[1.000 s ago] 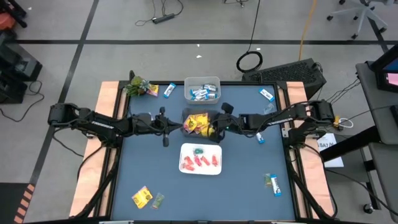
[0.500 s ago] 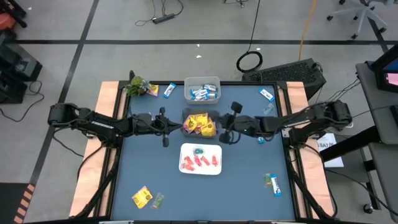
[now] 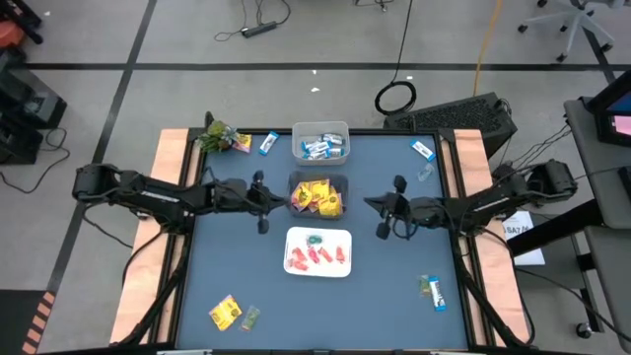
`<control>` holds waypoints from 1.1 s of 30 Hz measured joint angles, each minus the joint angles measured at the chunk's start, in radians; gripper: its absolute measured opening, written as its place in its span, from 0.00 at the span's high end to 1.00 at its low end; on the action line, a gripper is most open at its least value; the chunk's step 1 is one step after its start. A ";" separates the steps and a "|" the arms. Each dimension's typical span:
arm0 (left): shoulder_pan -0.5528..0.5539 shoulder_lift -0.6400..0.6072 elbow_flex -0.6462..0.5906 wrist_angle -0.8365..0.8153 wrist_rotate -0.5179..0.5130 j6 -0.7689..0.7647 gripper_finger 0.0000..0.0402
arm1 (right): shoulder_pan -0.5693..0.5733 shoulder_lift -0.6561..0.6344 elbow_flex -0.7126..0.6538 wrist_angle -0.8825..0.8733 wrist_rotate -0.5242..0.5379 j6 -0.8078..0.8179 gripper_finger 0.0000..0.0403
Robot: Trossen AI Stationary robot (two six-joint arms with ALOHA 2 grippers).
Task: Sort candy
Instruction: Put the green gummy candy into the white bin
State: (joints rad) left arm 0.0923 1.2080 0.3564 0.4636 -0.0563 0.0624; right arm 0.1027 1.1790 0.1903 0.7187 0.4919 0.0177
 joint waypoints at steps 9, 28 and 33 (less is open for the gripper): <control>-0.095 -0.144 0.177 -0.651 -0.027 -0.034 0.99 | 0.030 -0.013 -0.043 0.044 0.009 0.026 1.00; 0.011 -0.043 0.318 -1.201 -0.072 -0.172 0.71 | 0.030 -0.012 -0.042 0.067 0.010 0.017 1.00; 0.086 0.052 0.353 -1.243 -0.072 -0.074 0.58 | 0.030 -0.012 -0.042 0.067 0.010 0.016 1.00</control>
State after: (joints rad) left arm 0.1780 1.2600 0.7092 -0.7798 -0.1284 -0.0116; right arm 0.1329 1.1667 0.1482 0.7860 0.5018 0.0334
